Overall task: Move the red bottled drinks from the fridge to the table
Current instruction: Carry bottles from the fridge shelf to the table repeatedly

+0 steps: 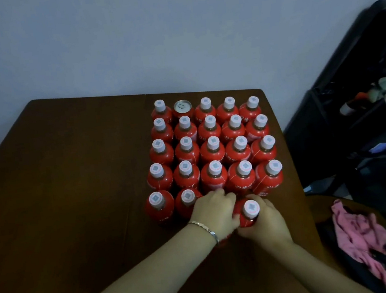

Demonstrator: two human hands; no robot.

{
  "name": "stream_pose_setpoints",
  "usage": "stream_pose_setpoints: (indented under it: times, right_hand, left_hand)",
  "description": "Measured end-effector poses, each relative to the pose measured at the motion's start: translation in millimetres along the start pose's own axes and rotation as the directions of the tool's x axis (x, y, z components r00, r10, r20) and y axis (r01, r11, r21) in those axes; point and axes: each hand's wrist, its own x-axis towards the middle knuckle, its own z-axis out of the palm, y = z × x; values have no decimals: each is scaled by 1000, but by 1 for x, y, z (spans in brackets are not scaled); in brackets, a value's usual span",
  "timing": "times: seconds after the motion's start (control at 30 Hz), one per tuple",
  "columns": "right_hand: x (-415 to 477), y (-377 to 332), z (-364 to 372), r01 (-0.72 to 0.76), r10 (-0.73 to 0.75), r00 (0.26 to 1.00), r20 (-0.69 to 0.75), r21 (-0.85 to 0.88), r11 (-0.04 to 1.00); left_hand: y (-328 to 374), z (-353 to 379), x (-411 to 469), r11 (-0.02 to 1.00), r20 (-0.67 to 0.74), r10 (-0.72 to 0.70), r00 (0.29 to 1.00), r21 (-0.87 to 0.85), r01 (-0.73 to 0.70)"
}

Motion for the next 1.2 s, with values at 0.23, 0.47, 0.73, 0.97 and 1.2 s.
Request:
stream_pose_setpoints:
  times: [0.23, 0.47, 0.73, 0.97, 1.2]
  right_hand:
    - [17, -4, 11, -148, 181, 979, -90, 293, 945]
    - [5, -21, 24, -294, 300, 953, 54, 415, 861]
    - [8, -35, 37, -330, 404, 914, -29, 527, 783]
    - [8, -35, 34, -365, 393, 920, 12, 396, 843]
    - [9, -31, 20, -439, 410, 898, 160, 253, 862]
  left_hand:
    - [0, 10, 25, 989, 22, -124, 992, -73, 125]
    - [-27, 26, -14, 989, -602, -92, 793, -149, 1]
    - [-79, 30, -35, 88, 263, -736, 624, -877, 473]
    - [-75, 40, -26, 101, 315, -714, 626, -838, 537]
    - [-80, 26, -30, 274, 396, -691, 605, -631, 726]
